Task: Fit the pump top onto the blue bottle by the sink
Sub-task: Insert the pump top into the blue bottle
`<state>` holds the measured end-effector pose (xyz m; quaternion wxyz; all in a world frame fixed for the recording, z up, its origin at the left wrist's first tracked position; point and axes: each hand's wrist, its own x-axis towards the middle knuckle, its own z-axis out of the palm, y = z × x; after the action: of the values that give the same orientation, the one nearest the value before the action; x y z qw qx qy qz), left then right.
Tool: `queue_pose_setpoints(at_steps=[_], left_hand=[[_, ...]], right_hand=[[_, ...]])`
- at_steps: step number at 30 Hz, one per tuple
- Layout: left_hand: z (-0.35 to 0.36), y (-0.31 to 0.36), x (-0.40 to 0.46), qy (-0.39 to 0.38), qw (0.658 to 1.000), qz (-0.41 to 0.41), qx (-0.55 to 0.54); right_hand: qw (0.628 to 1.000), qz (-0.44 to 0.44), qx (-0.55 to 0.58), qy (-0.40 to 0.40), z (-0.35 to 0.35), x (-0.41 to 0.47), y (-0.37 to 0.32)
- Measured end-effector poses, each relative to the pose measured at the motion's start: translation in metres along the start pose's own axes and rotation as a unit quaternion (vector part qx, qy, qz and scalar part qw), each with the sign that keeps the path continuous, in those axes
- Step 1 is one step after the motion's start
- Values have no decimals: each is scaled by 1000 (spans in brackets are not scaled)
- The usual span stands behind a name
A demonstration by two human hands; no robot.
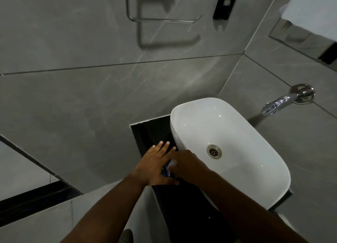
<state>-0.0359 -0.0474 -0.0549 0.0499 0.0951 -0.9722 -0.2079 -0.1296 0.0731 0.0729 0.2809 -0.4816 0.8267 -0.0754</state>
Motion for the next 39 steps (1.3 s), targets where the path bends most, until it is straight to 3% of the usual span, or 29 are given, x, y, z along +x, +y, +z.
queue_pose_setpoints(at_steps=[8, 14, 19, 22, 32, 39], left_hand=[[3, -2, 1, 2, 1000, -1, -2], [4, -2, 1, 0, 1000, -1, -9], [4, -4, 2, -15, 1000, -9, -5], [6, -4, 2, -23, 1000, -10, -1], [8, -6, 3, -24, 1000, -10, -6], [8, -5, 3, -26, 1000, -14, -3]], right_hand=[[999, -21, 37, -27, 5, 2, 18], [997, -16, 62, 45, 9, 4, 30], [997, 2, 72, -7, 13, 9, 27], [994, 9, 96, 42, 11, 4, 33], [992, 15, 127, -11, 2, -2, 30], [986, 76, 140, -50, 4, -1, 33]])
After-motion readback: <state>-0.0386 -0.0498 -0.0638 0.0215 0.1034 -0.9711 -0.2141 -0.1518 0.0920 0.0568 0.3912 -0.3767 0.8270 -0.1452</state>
